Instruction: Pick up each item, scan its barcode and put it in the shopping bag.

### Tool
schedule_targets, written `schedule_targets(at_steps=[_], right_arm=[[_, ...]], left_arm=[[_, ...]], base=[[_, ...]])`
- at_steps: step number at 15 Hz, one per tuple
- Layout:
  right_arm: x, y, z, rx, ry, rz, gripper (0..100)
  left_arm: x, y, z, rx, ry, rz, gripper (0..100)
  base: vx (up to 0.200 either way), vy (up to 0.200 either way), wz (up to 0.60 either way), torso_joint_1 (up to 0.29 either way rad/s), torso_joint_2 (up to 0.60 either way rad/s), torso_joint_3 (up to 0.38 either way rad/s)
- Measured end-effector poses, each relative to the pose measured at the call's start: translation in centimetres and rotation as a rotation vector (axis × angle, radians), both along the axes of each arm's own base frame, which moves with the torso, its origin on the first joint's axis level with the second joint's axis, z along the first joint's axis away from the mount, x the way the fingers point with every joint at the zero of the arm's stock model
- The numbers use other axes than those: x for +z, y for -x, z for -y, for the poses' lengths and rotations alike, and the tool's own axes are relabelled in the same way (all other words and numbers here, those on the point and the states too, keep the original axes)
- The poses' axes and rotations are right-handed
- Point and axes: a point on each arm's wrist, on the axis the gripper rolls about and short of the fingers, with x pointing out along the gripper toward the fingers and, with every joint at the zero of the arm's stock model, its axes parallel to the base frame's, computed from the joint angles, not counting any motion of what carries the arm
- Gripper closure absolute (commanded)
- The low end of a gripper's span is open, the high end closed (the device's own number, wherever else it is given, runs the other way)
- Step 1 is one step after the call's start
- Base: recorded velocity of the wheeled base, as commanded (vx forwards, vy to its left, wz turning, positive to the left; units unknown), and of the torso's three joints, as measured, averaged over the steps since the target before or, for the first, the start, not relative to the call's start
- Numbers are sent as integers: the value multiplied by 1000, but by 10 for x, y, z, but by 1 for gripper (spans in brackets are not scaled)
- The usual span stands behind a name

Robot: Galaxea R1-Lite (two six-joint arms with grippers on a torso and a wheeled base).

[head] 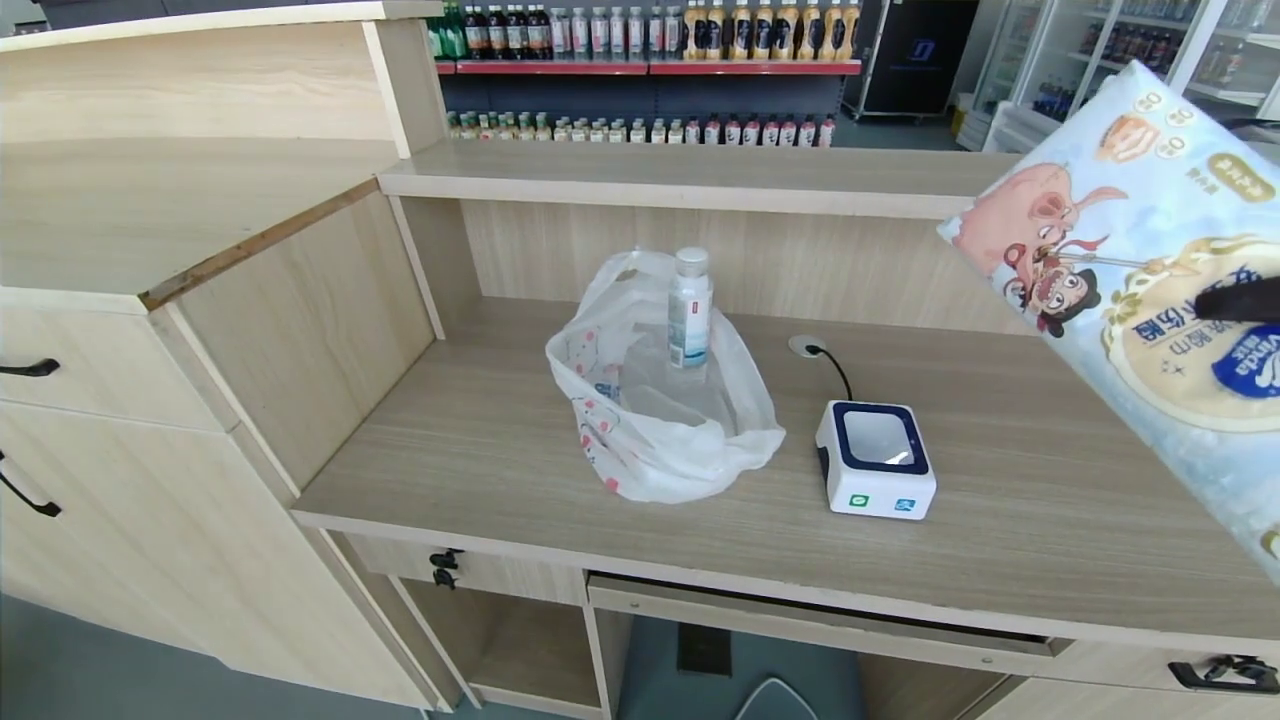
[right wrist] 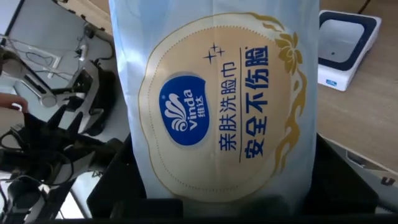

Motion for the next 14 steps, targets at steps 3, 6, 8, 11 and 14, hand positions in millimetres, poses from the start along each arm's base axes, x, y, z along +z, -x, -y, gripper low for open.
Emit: schedule_targets(at_steps=[3,6,8,11,14], right_arm=[[-21,-14,26,-32,-29,-98,100],[-35,-30,48,-14,-128,-154,100],[-44,-42,59,-4,-160,-174,100],[-58,-58,71,17,-175,-199,100],[-79,-70,83,61,-214,-255,100]], left_arm=[[0,0,0,0,0,0,0],[0,0,0,0,0,0,0],[0,0,0,0,0,0,0],[0,0,0,0,0,0,0],[0,0,0,0,0,0,0]], base=[[0,0,0,0,0,0],[0,0,0,0,0,0],[0,0,0,0,0,0],[0,0,0,0,0,0],[0,0,0,0,0,0]])
